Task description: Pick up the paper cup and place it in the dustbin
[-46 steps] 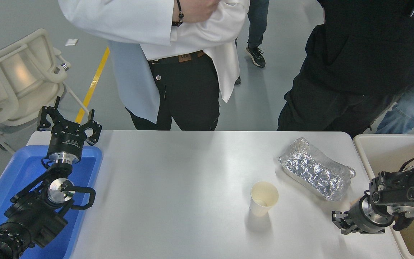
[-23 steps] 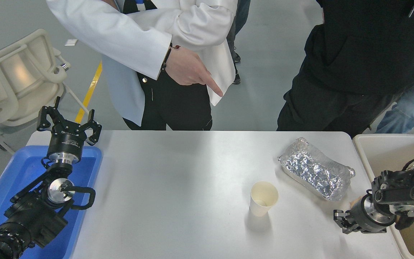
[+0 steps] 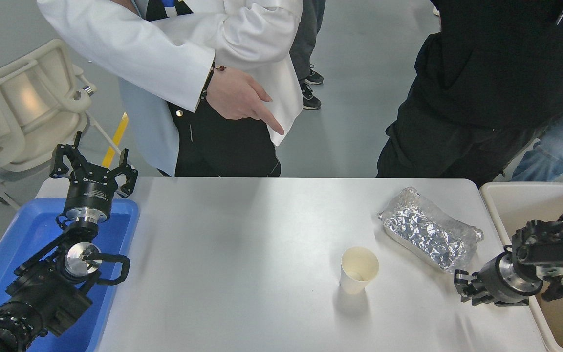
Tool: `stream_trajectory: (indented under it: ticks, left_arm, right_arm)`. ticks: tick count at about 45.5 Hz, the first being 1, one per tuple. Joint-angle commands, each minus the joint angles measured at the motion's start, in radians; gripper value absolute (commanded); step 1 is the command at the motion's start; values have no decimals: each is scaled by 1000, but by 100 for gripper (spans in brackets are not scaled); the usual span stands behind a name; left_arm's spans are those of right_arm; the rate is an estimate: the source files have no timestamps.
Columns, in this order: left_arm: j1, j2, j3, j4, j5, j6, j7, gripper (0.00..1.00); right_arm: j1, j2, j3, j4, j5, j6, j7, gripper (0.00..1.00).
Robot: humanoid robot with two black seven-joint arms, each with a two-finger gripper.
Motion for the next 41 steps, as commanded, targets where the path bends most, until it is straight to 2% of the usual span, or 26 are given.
stream_trajectory:
  ticks: [1,12,18,27,32,41]
  left_arm:
    - [0,0,0,1,0,0,0,99]
    - [0,0,0,-1,0,0,0,99]
    - [0,0,0,-1,0,0,0,99]
    - [0,0,0,1,0,0,0,99]
    - [0,0,1,1,0,0,0,99]
    - [0,0,1,1,0,0,0,99]
  right_arm:
    - [182,-25,-92,114,45,118,-1,100]
    - [393,-27,-196,214,47,200,1,100]
    - [554,-27,-242,243,55,306,1,100]
    - [818,-12,-348,245,209,491,1,100]
    - [949,-2,-413,248,279,491,1,100]
    - [1019,53,-430,291,279,491,-4,100]
